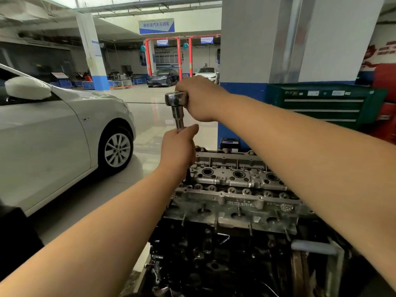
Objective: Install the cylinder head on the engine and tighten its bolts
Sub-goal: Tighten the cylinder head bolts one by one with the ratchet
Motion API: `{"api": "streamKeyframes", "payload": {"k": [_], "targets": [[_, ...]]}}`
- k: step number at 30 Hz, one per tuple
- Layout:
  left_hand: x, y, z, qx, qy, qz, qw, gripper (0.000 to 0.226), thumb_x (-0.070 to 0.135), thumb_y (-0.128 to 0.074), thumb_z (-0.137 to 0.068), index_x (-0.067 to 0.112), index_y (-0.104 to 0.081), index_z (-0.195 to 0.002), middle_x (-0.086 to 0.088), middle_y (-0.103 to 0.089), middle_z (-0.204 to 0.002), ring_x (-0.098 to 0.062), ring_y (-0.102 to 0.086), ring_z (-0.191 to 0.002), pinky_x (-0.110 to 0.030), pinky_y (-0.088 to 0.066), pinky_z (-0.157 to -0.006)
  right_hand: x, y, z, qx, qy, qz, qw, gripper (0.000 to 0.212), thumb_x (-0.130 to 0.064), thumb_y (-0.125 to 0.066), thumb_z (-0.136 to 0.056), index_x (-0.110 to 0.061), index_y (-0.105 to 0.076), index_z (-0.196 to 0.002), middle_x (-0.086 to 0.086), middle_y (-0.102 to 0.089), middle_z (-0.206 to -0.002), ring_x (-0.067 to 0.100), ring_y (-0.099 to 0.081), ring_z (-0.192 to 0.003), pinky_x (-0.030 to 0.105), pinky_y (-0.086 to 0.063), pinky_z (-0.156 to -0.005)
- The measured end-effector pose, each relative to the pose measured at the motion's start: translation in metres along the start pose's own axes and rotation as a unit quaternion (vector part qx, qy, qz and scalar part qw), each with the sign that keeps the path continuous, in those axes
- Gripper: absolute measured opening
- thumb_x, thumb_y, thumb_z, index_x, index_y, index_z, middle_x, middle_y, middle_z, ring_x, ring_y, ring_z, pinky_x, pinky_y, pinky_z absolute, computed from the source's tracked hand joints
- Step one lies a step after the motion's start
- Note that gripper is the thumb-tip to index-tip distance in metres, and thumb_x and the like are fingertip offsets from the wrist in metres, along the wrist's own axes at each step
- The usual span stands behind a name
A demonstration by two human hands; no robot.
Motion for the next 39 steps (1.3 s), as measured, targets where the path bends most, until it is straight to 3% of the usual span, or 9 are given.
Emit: {"api": "streamKeyframes", "payload": {"k": [3, 7, 11, 15, 18, 23, 29, 34, 39], "targets": [[-0.003, 0.004, -0.004, 0.021, -0.034, -0.005, 0.999, 0.042, 0.042, -0.065, -0.099, 0.008, -0.055, -0.076, -0.014, -0.046, -0.049, -0.022, -0.045, -0.036, -0.023, -0.036, -0.038, -0.006, 0.016, 0.005, -0.010, -0.041, 0.208, 0.977, 0.006, -0.012, -0.053, -0.095, -0.016, -0.055, -0.091, 0.002, -0.055, -0.087, 0.027, -0.056, -0.084, 0.040, -0.041, -0.070], [-0.007, -0.001, -0.011, 0.055, -0.106, -0.042, 0.992, 0.057, 0.042, -0.068, -0.093, -0.006, -0.047, -0.074, -0.031, -0.050, -0.061, -0.021, -0.047, -0.045, -0.028, -0.039, -0.043, -0.019, 0.029, 0.041, 0.016, -0.047, 0.370, 0.927, 0.022, -0.016, -0.054, -0.091, -0.018, -0.048, -0.070, 0.001, -0.050, -0.073, 0.021, -0.043, -0.060, 0.031, -0.031, -0.053], [-0.012, -0.005, -0.012, 0.073, -0.106, -0.075, 0.989, 0.055, 0.048, -0.064, -0.094, 0.025, -0.039, -0.051, 0.006, -0.037, -0.046, -0.013, -0.040, -0.041, -0.028, -0.036, -0.044, -0.009, 0.023, 0.047, 0.047, -0.043, 0.307, 0.949, 0.024, -0.015, -0.053, -0.092, -0.016, -0.045, -0.069, 0.002, -0.044, -0.070, 0.022, -0.040, -0.059, 0.036, -0.037, -0.059], [-0.014, -0.015, 0.006, 0.114, -0.088, -0.083, 0.986, 0.046, 0.051, -0.054, -0.097, 0.031, -0.039, -0.059, 0.012, -0.040, -0.050, -0.006, -0.033, -0.045, -0.032, -0.030, -0.053, 0.020, 0.001, 0.024, 0.037, -0.099, 0.116, 0.988, 0.022, -0.012, -0.046, -0.095, -0.029, -0.044, -0.081, -0.003, -0.049, -0.085, 0.023, -0.045, -0.092, 0.056, -0.031, -0.106], [-0.016, -0.024, 0.017, 0.136, -0.066, -0.050, 0.987, 0.039, 0.046, -0.055, -0.094, 0.029, -0.036, -0.064, 0.008, -0.038, -0.056, -0.013, -0.034, -0.053, -0.036, -0.033, -0.058, 0.021, -0.011, 0.016, 0.049, -0.100, -0.031, 0.993, 0.033, -0.007, -0.041, -0.098, -0.028, -0.038, -0.074, -0.008, -0.044, -0.084, 0.024, -0.047, -0.099, 0.057, -0.024, -0.113], [-0.015, -0.017, 0.011, 0.191, -0.056, -0.082, 0.977, 0.056, 0.066, -0.046, -0.098, 0.026, -0.045, -0.059, 0.012, -0.049, -0.050, -0.013, -0.043, -0.051, -0.033, -0.034, -0.055, 0.001, 0.011, 0.022, 0.035, -0.076, 0.218, 0.972, 0.016, -0.026, -0.052, -0.099, -0.020, -0.051, -0.084, 0.001, -0.045, -0.077, 0.027, -0.050, -0.085, 0.045, -0.041, -0.085], [-0.012, -0.014, -0.011, 0.058, 0.003, -0.059, 0.997, 0.054, 0.061, -0.062, -0.091, 0.023, -0.036, -0.063, 0.007, -0.035, -0.050, -0.014, -0.033, -0.043, -0.030, -0.032, -0.050, 0.001, 0.020, 0.056, 0.094, -0.082, 0.299, 0.946, 0.025, -0.021, -0.056, -0.092, -0.018, -0.044, -0.070, 0.003, -0.047, -0.071, 0.023, -0.042, -0.059, 0.033, -0.032, -0.057], [-0.010, -0.004, -0.005, -0.040, 0.022, -0.044, 0.998, 0.050, 0.055, -0.061, -0.097, 0.016, -0.047, -0.069, -0.003, -0.045, -0.052, -0.020, -0.041, -0.043, -0.021, -0.033, -0.041, 0.020, 0.003, 0.023, 0.054, -0.067, 0.123, 0.989, 0.015, -0.024, -0.051, -0.100, -0.026, -0.052, -0.085, -0.002, -0.053, -0.085, 0.026, -0.047, -0.091, 0.045, -0.039, -0.093], [-0.009, 0.003, 0.000, -0.125, 0.012, 0.004, 0.992, 0.058, 0.044, -0.061, -0.103, 0.028, -0.038, -0.052, 0.000, -0.035, -0.050, -0.019, -0.031, -0.042, -0.026, -0.029, -0.046, 0.009, -0.002, 0.010, 0.037, -0.036, 0.037, 0.998, 0.009, -0.019, -0.051, -0.100, -0.013, -0.058, -0.100, 0.007, -0.059, -0.096, 0.031, -0.058, -0.097, 0.041, -0.045, -0.077]]}}
Point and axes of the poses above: each hand's wrist, its own z-axis away from the middle knuckle, its own y-axis out of the back of the hand, x = y × z, the point moved 2 cm from there along -z, towards the middle knuckle
